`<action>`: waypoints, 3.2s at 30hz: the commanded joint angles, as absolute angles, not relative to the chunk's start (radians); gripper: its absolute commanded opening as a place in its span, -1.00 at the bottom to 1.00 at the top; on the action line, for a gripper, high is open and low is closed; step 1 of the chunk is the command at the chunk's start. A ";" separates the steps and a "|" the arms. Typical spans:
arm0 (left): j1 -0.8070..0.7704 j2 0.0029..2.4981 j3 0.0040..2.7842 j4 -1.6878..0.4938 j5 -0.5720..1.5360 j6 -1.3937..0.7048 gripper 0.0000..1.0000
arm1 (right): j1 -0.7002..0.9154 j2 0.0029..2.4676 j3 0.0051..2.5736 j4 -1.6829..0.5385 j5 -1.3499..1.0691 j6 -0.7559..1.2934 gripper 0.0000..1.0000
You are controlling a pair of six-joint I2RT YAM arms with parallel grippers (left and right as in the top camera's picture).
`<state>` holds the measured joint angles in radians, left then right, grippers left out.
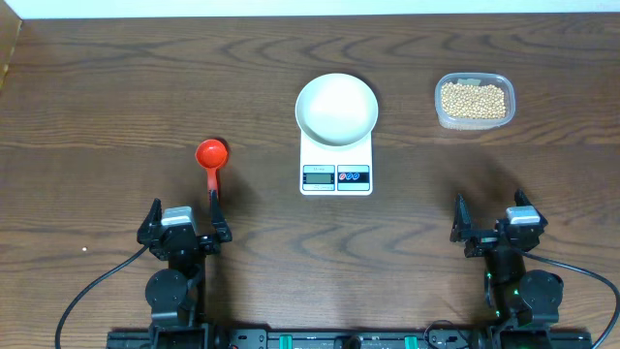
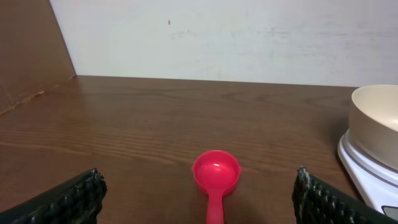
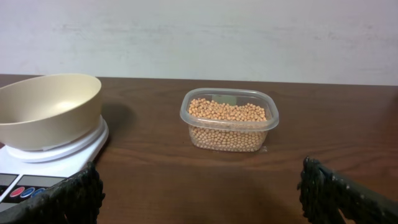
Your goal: Scoop item into bowl and weigh 50g on scale
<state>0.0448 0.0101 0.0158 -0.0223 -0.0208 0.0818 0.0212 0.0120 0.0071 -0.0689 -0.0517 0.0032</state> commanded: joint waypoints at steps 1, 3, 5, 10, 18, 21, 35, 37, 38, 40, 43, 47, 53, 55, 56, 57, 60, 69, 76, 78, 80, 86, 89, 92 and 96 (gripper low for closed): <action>0.049 0.004 0.004 -0.072 -0.031 0.080 0.96 | 0.028 0.007 0.006 -0.074 -0.044 0.010 0.99; 0.049 0.004 0.004 -0.072 -0.031 0.080 0.96 | 0.028 0.007 0.006 -0.074 -0.044 0.010 0.98; 0.049 0.004 0.004 -0.072 -0.031 0.080 0.96 | 0.028 0.007 0.006 -0.074 -0.044 0.010 0.98; 0.049 0.004 0.004 -0.072 -0.031 0.080 0.96 | 0.028 0.007 0.006 -0.074 -0.044 0.010 0.99; 0.049 0.004 0.004 -0.072 -0.031 0.080 0.96 | 0.028 0.007 0.006 -0.074 -0.044 0.010 0.98; 0.049 0.004 0.004 -0.072 -0.031 0.081 0.96 | 0.028 0.007 0.006 -0.074 -0.044 0.010 0.99; 0.049 0.004 0.004 -0.072 -0.031 0.080 0.96 | 0.028 0.007 0.006 -0.074 -0.044 0.010 0.99; 0.049 0.004 0.004 -0.072 -0.031 0.081 0.96 | 0.028 0.007 0.006 -0.074 -0.044 0.010 0.99; 0.049 0.004 0.004 -0.072 -0.031 0.080 0.96 | 0.028 0.007 0.006 -0.074 -0.044 0.010 0.99; 0.049 0.004 0.004 -0.072 -0.031 0.080 0.96 | 0.028 0.007 0.006 -0.074 -0.044 0.010 0.99; 0.049 0.004 0.004 -0.072 -0.031 0.080 0.96 | 0.028 0.007 0.006 -0.074 -0.044 0.010 0.99; 0.049 0.004 0.004 -0.072 -0.031 0.080 0.96 | 0.028 0.007 0.006 -0.074 -0.044 0.010 0.99; 0.049 0.004 0.004 -0.072 -0.031 0.080 0.96 | 0.028 0.007 0.006 -0.074 -0.044 0.010 0.99; 0.049 0.004 0.004 -0.072 -0.031 0.080 0.96 | 0.028 0.007 0.006 -0.074 -0.044 0.010 0.99; 0.049 0.004 0.004 -0.072 -0.031 0.080 0.96 | 0.028 0.007 0.006 -0.074 -0.044 0.010 0.99; 0.049 0.004 0.004 -0.072 -0.031 0.080 0.96 | 0.028 0.007 0.006 -0.074 -0.044 0.010 0.98; 0.049 0.004 0.004 -0.072 -0.031 0.080 0.96 | 0.028 0.007 0.006 -0.074 -0.044 0.010 0.99; 0.049 0.004 0.004 -0.072 -0.031 0.080 0.96 | 0.028 0.007 0.006 -0.074 -0.044 0.010 0.98; 0.049 0.004 0.004 -0.072 -0.031 0.080 0.96 | 0.028 0.007 0.006 -0.074 -0.044 0.010 0.98; 0.049 0.004 0.004 -0.072 -0.031 0.080 0.96 | 0.028 0.007 0.006 -0.074 -0.044 0.010 0.98; 0.049 0.004 0.004 -0.072 -0.031 0.080 0.95 | 0.028 0.007 0.006 -0.074 -0.044 0.010 0.98; 0.049 0.004 0.004 -0.072 -0.031 0.080 0.95 | 0.028 0.007 0.006 -0.074 -0.044 0.010 0.99; 0.049 0.004 0.004 -0.059 -0.028 0.079 0.96 | 0.028 0.007 0.006 -0.074 -0.044 0.010 0.99; 0.049 0.004 0.004 -0.024 0.067 0.081 0.96 | 0.028 0.007 0.006 -0.074 -0.044 0.010 0.98; 0.049 0.018 0.051 0.005 0.144 0.080 0.96 | 0.028 0.007 0.006 -0.074 -0.044 0.010 0.99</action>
<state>0.0452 0.0101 0.0154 -0.0010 0.0635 0.0818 0.0212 0.0120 0.0071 -0.0689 -0.0517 0.0032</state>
